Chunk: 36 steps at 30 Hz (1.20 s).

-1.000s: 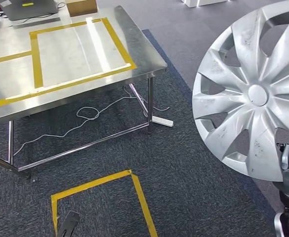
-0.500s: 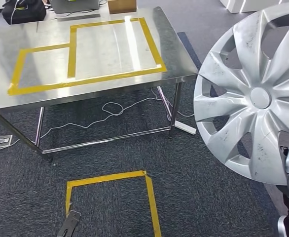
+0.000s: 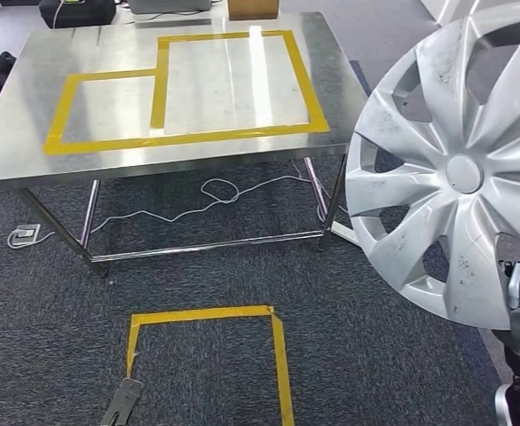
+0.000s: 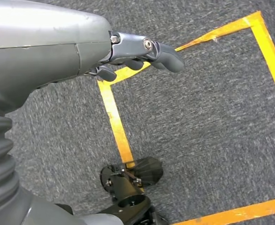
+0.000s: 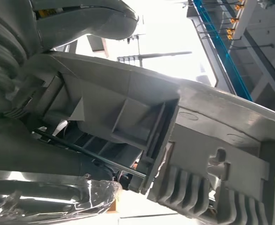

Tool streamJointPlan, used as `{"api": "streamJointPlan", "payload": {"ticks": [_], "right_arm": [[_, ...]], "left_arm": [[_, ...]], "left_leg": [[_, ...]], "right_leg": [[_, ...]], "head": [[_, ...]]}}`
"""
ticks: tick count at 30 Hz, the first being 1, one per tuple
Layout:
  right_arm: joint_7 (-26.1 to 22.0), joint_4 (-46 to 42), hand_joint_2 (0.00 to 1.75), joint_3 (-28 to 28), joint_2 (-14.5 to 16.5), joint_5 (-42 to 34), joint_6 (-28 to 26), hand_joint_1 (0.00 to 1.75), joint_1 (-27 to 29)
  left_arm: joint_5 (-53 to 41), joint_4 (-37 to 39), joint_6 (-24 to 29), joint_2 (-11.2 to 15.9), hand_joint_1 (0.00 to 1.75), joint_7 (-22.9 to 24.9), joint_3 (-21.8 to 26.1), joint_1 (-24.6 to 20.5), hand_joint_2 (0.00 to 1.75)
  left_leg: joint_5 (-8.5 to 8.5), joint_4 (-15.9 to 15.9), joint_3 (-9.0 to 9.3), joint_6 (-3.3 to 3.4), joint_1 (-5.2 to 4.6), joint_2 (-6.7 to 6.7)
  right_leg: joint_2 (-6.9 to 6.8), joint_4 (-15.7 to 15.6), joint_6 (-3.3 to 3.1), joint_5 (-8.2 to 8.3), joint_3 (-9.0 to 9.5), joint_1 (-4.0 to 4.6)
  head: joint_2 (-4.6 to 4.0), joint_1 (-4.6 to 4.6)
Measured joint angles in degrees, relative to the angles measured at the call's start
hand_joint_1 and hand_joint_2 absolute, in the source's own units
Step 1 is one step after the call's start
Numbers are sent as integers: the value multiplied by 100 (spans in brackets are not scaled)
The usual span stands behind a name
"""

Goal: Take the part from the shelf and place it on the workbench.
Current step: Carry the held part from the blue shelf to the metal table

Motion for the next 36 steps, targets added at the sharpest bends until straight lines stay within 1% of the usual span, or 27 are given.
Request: {"api": "streamJointPlan", "payload": {"ticks": [1,7,10,23,30,33,36], "right_arm": [[-1,0,175,0,0,1,-2,175,-1],[-17,-1,175,-10,8,2,-22,175,-1],[-19,-9,175,-23,12,2,-27,175,7],[-17,-49,175,-49,22,15,-56,175,8],[-29,-77,175,-85,18,339,-232,175,4],[-7,-118,175,-176,-84,607,-398,175,4],[31,-121,175,-338,-269,613,-460,175,-3]], "left_arm": [[1,0,-1,1,0,1,0,0,175],[-1,0,-4,3,0,-1,-2,1,175],[-1,0,-4,3,0,-1,-2,6,175],[4,0,-24,-4,0,-13,-1,11,175],[85,0,-97,-3,0,-18,0,17,175],[127,0,-117,8,0,-27,0,39,175],[131,0,-117,24,0,-33,2,79,175]], "left_leg": [[-2,0,0,14,-4,-5],[-10,2,-1,84,-15,-10],[-7,2,-1,92,-16,-10],[3,-1,1,91,-2,-10],[3,-1,1,91,-3,-10],[2,0,0,91,-4,-10],[2,0,0,92,-5,-10]], "right_leg": [[-6,-24,3,10,11,-1],[-14,-120,147,55,59,-8],[-14,-124,176,60,58,-11],[-12,-111,182,60,50,2],[-12,-111,182,59,51,1],[-13,-111,182,58,51,1],[-13,-112,183,58,51,0]], "head": [[0,6],[0,3],[0,2],[0,1],[0,1],[0,2],[0,3]]}}
